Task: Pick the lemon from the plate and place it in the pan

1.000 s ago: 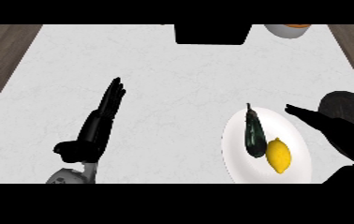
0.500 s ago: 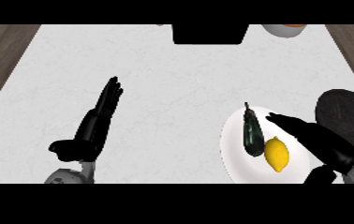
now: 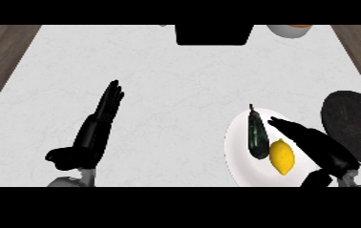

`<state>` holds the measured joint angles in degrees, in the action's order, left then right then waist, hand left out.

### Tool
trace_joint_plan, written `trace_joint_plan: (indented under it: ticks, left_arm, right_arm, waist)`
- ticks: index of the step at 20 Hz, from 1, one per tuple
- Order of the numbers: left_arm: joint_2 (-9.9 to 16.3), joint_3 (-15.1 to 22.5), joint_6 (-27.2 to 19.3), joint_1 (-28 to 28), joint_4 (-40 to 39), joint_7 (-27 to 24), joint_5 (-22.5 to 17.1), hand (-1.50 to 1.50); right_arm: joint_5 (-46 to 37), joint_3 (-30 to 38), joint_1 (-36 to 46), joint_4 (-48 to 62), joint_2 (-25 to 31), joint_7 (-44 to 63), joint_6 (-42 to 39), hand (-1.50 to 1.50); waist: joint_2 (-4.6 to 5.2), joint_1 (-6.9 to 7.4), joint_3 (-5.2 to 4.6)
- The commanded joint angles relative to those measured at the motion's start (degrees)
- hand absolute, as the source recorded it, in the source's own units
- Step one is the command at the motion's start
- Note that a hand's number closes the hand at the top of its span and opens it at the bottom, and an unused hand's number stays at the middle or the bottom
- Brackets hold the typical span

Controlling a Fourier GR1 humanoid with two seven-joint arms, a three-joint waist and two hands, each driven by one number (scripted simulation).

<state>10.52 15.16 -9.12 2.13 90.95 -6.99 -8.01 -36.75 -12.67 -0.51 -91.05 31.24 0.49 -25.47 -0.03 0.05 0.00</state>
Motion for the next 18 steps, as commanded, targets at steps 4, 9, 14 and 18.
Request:
trace_joint_plan:
  ticks: [4, 9, 14, 18]
  left_arm:
    - [-1.92, -2.81, 3.06, 2.07, -3.46, -0.75, 1.55, 0.00]
    - [-3.08, -2.00, 2.45, -1.78, 1.62, 1.28, 3.39, 0.00]
    - [-4.08, -2.98, 2.37, 0.82, -1.49, 0.87, 4.67, 0.00]
    - [-2.57, -7.23, 6.43, 1.09, -4.27, -1.40, 1.21, 0.00]
  right_arm:
    - [-4.60, 1.70, 4.50, 9.06, -5.13, -4.14, 1.14, -1.50]
    - [-8.49, 1.36, 6.28, 12.72, -8.49, -1.52, 0.88, -1.50]
    - [-13.45, -1.47, 7.65, 21.64, -6.78, -8.29, 2.24, 1.50]
    - [-15.73, -1.57, 6.13, 16.94, -4.21, -11.31, 2.52, 1.50]
  waist:
    - [0.07, 0.03, 0.01]
    - [0.02, 0.22, 0.01]
    - [0.15, 0.46, 0.03]
    - [0.05, 0.03, 0.00]
